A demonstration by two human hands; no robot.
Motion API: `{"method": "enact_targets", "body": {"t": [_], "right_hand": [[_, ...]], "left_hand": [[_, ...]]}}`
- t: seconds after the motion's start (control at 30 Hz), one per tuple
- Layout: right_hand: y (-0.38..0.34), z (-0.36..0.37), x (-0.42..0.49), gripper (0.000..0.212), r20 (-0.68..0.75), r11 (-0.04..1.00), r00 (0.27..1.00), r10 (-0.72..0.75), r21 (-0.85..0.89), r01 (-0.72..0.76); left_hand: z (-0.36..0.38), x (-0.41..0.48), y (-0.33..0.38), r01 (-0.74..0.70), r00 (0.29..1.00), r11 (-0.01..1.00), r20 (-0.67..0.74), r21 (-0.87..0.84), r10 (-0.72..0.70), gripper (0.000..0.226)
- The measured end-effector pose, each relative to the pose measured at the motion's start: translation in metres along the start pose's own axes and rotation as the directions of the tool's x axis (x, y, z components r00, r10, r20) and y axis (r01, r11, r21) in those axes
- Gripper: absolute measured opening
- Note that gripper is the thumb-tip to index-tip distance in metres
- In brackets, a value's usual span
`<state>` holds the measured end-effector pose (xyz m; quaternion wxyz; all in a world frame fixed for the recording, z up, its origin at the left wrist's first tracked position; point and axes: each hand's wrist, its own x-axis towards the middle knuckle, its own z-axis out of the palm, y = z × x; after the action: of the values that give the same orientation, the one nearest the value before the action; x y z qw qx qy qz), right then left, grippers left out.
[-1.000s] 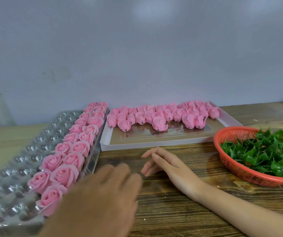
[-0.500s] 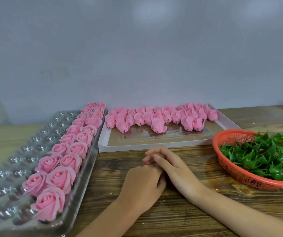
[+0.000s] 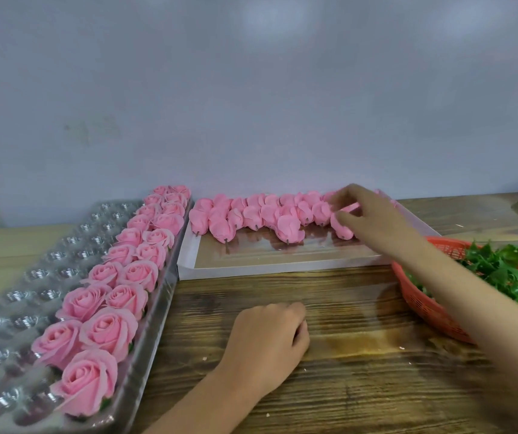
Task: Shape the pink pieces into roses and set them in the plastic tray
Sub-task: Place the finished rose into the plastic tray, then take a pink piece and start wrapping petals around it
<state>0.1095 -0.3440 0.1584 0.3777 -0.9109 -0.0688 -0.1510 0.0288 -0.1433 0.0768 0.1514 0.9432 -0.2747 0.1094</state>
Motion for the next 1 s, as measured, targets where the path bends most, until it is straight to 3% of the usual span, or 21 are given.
{"method": "enact_targets", "body": {"t": [0.03,0.1,0.2,0.27,0.4,0.6,0.7,0.83,0.93,1.0], "right_hand": [[0.008,-0.005,0.013,0.026,0.016,0.985,0.999,0.045,-0.17,-0.041],[0.024,-0.01,0.033,0.039,0.072,0.845,0.984,0.165,-0.526,-0.103],[0.04,-0.007,0.05,0.046,0.124,0.618,0.942,0.31,-0.78,-0.101],[0.051,-0.003,0.058,0.042,0.148,0.571,0.926,0.347,-0.817,-0.084],[0.064,0.007,0.069,0.026,0.213,0.643,0.898,0.385,-0.76,-0.096],[0.078,0.009,0.079,0.035,0.13,0.562,0.917,0.376,-0.819,-0.114],[0.081,0.0,0.073,0.032,0.049,0.621,0.944,0.327,-0.764,-0.175],[0.062,-0.014,0.058,0.033,-0.128,0.835,0.962,0.243,-0.477,-0.274],[0.031,-0.019,0.035,0.034,-0.166,0.981,0.976,0.14,-0.112,-0.159],[0.008,-0.014,0.013,0.028,-0.138,0.968,0.981,0.133,0.229,-0.099]], "left_hand": [[0.0,0.0,0.0,0.002,1.0,1.0,0.01,0.002,-0.002,0.027],[0.0,0.001,0.001,0.004,1.0,1.0,0.022,0.01,-0.005,0.028],[0.0,0.001,0.0,0.007,1.0,1.0,0.028,0.022,-0.008,0.032],[0.0,0.001,0.0,0.007,0.999,1.0,0.032,0.021,-0.008,0.032],[0.0,0.002,-0.001,0.002,0.999,1.0,0.044,0.012,-0.003,0.028],[0.0,0.003,-0.001,-0.011,0.999,1.0,0.035,0.007,0.011,0.029],[0.0,0.003,-0.002,-0.012,1.0,1.0,0.019,0.009,0.011,0.029],[0.002,0.002,-0.002,-0.011,1.0,1.0,0.001,0.011,0.011,0.034],[0.003,0.002,-0.002,-0.016,1.0,1.0,-0.003,-0.009,0.016,0.035],[0.004,0.002,-0.003,0.0,1.0,1.0,-0.013,-0.026,0.0,0.038]]}}
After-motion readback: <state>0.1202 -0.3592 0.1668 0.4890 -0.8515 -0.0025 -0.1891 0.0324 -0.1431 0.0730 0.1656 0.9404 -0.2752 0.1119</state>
